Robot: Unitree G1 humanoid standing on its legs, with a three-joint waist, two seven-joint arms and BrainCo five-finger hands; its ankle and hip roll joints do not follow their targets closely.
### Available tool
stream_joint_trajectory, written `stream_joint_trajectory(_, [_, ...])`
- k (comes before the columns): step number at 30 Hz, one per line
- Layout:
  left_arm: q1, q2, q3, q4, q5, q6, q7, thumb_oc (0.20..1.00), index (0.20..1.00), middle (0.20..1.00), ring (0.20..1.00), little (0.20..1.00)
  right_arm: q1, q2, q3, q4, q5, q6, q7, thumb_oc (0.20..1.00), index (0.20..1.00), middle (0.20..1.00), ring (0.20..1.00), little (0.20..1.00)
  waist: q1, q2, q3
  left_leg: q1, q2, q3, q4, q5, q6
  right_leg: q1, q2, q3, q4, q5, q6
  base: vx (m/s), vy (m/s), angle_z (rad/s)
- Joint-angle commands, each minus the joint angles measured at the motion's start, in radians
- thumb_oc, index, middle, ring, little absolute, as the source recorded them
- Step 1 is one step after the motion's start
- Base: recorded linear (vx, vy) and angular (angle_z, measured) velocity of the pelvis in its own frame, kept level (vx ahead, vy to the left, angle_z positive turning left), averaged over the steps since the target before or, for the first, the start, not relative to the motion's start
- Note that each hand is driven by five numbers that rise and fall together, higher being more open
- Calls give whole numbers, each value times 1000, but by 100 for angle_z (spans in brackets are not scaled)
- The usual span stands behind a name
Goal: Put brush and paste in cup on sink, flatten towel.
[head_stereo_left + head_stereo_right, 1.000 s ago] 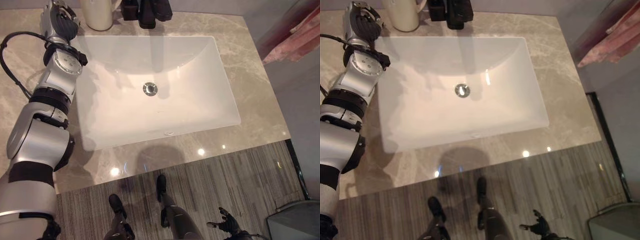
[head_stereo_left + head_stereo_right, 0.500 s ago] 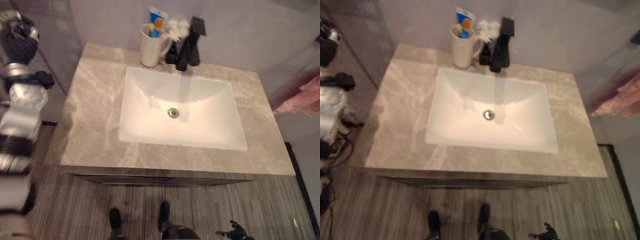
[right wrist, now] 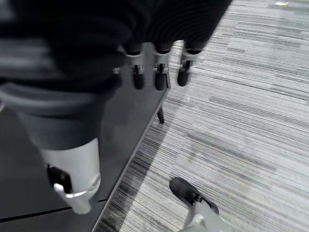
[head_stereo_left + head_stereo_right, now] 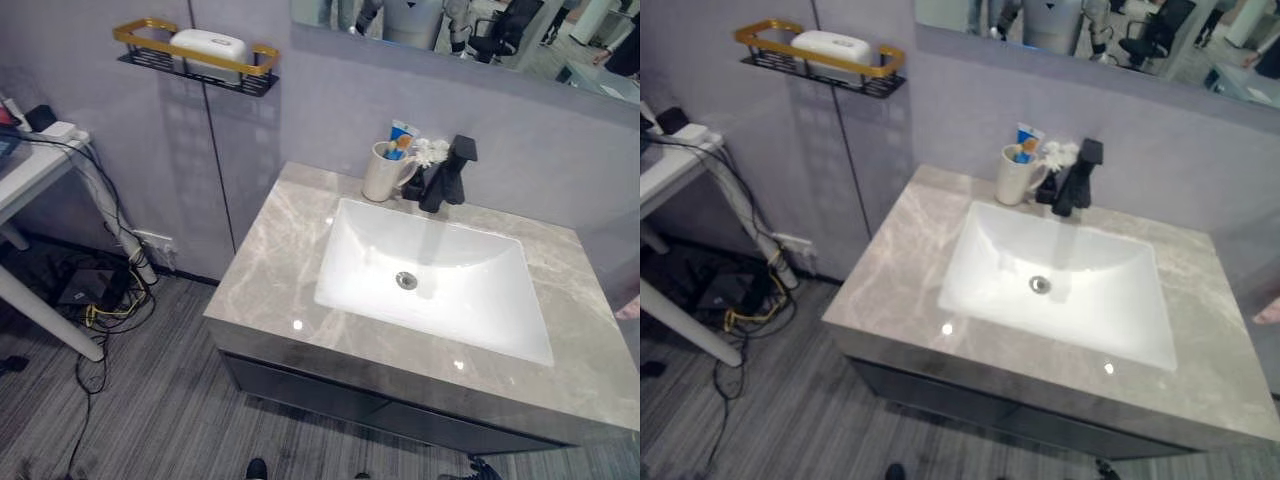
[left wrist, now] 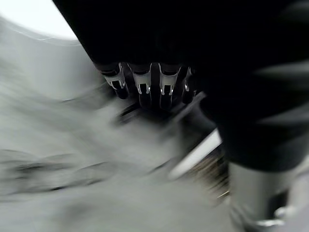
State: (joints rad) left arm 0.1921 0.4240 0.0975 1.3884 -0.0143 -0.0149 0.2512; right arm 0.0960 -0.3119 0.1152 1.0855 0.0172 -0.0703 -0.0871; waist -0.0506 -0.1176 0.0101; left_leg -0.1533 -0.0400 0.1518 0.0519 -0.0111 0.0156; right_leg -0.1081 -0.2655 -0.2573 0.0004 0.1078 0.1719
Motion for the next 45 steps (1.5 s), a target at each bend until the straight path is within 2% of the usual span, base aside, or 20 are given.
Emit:
stream_joint_trajectory(1, [-122,-52,-104,-42,197,-10,-45,1000,1000,1000,1000,1000,-44,6,56,1,-11,-9,-15,1000,1000,1000,1000,1000,-39,29,57,-15,32,50,-5,0,-4,-47,-8,69,39,136,30,-246,225,-109])
stream_joint_trajectory(2, [-138,-71,-121,-50,186,-4,-58,1000,1000,1000,1000,1000,-41,7,71,-4,-15,-13,-15,1000,1000,1000,1000,1000,-45,36,66,-12,38,62,-12,5,-3,-57,16,76,73,85,13,-222,226,-105])
stream_joint_trajectory(4, [-161,-129,-286,-48,318,-5,-76,1000,1000,1000,1000,1000,-49,16,100,40,-25,-8,-18,1000,1000,1000,1000,1000,-49,55,83,5,58,109,-34,23,-1,-47,60,37,164,-23,-9,-142,166,-69])
stream_joint_trajectory(5, [-162,-129,-287,-47,318,-6,-76,1000,1000,1000,1000,1000,-50,15,99,40,-25,-8,-18,1000,1000,1000,1000,1000,-47,55,84,7,58,110,-35,23,-1,-47,60,39,166,-25,-9,-167,137,-71])
stream_joint_trajectory(6, [-199,-168,-501,-138,461,-23,-71,1000,1000,1000,1000,1000,-56,26,123,61,-27,-6,-37,1000,1000,1000,1000,1000,-54,64,89,14,74,163,-50,38,0,-15,82,-4,211,-97,-23,-152,80,-84])
stream_joint_trajectory(9, [-265,-172,-635,-243,507,-53,-70,1000,1000,1000,1000,1000,-75,36,150,93,-30,-7,-67,1000,1000,1000,1000,1000,-36,61,78,27,87,242,-59,24,-5,41,84,-56,210,-172,-25,-132,49,-136])
stream_joint_trajectory(12, [-337,-182,-608,-275,417,-47,-46,1000,1000,1000,1000,1000,-118,44,162,100,-18,-3,-94,1000,1000,1000,1000,1000,2,74,59,22,132,397,-52,42,4,103,57,-238,225,-193,-40,-219,2,-151])
stream_joint_trajectory(15, [-353,-183,-545,-271,345,-40,-29,1000,1000,1000,1000,1000,-148,30,193,56,-31,-8,-102,1000,1000,1000,1000,1000,19,70,58,28,173,544,-34,62,-7,106,83,-283,155,-190,-48,-234,-62,-234])
stream_joint_trajectory(17, [-345,-185,-522,-262,335,-39,-34,1000,1000,1000,1000,1000,-148,25,196,39,-42,-9,-103,1000,1000,1000,1000,1000,22,71,58,39,184,579,-29,60,-11,106,87,-281,121,-177,-47,-91,-106,-252])
stream_joint_trajectory(20, [-329,-180,-463,-232,308,-41,-22,1000,1000,1000,1000,1000,-94,1,188,-47,-58,-17,-97,1000,1000,1000,1000,1000,-6,82,50,48,195,606,-19,63,-28,108,135,-173,54,-168,-49,20,-140,-157])
stream_joint_trajectory(23, [-323,-177,-437,-256,283,-48,-10,1000,1000,1000,1000,1000,-68,-23,167,-72,-58,-23,-105,1000,1000,1000,1000,1000,-16,97,61,38,197,587,-17,90,-52,105,151,-127,21,-161,-55,-10,-105,-48])
stream_joint_trajectory(25, [-304,-162,-408,-348,221,-74,-17,1000,1000,1000,1000,1000,-15,-51,149,-109,-77,-31,-95,1000,1000,1000,1000,1000,-14,103,78,4,199,491,16,95,-76,107,176,-78,-12,-158,-63,13,-176,-32])
stream_joint_trajectory(27, [-289,-152,-390,-402,184,-80,-31,1000,1000,1000,1000,1000,11,-69,138,-139,-85,-34,-84,1000,1000,1000,1000,1000,-14,98,94,-20,222,452,103,78,-91,117,183,-72,-17,-162,-76,4,-173,-2])
stream_joint_trajectory(29, [-261,-139,-359,-479,124,-90,-26,1000,1000,1000,1000,1000,11,-92,151,-158,-97,-40,-69,1000,1000,1000,1000,1000,21,98,119,-49,209,293,166,75,-101,122,198,-42,-19,-182,-89,-17,-95,-3])
stream_joint_trajectory(31, [-234,-137,-331,-525,71,-94,-23,1000,1000,1000,1000,1000,-1,-103,165,-177,-94,-43,-51,1000,1000,1000,1000,1000,67,101,135,-85,136,73,130,75,-77,113,207,-9,-4,-183,-100,16,-16,-63])
stream_joint_trajectory(32, [-233,-126,-320,-525,53,-98,-27,1000,1000,1000,1000,1000,7,-106,143,-184,-72,-42,-50,1000,1000,1000,1000,1000,72,103,134,-110,153,26,73,118,-82,119,207,6,8,-187,-98,123,-12,-124])
stream_joint_trajectory(36, [-227,-115,-319,-559,55,-91,-33,1000,1000,1000,1000,1000,7,-110,99,-205,-12,-49,-52,1000,1000,1000,1000,1000,70,105,137,-137,173,34,58,157,-91,133,205,3,26,-205,-95,152,34,-14])
stream_joint_trajectory(41, [-214,-116,-316,-567,47,-88,-37,1000,1000,1000,1000,1000,-2,-87,96,-225,-12,-45,-53,1000,1000,1000,1000,1000,71,110,133,-120,145,40,80,118,-64,126,186,23,127,-258,-93,162,145,-44])
stream_joint_trajectory(42, [-210,-111,-325,-578,49,-91,-38,1000,1000,1000,1000,1000,-12,-73,94,-240,17,-47,-47,1000,1000,1000,1000,1000,69,100,138,-132,129,67,150,59,-43,105,161,36,160,-275,-89,114,161,-67])
stream_joint_trajectory(45, [-206,-118,-329,-569,46,-93,-41,1000,1000,1000,1000,1000,-16,-63,112,-214,0,-47,-42,1000,1000,1000,1000,1000,75,90,141,-129,120,78,185,19,-34,118,148,41,153,-283,-81,109,122,-37])
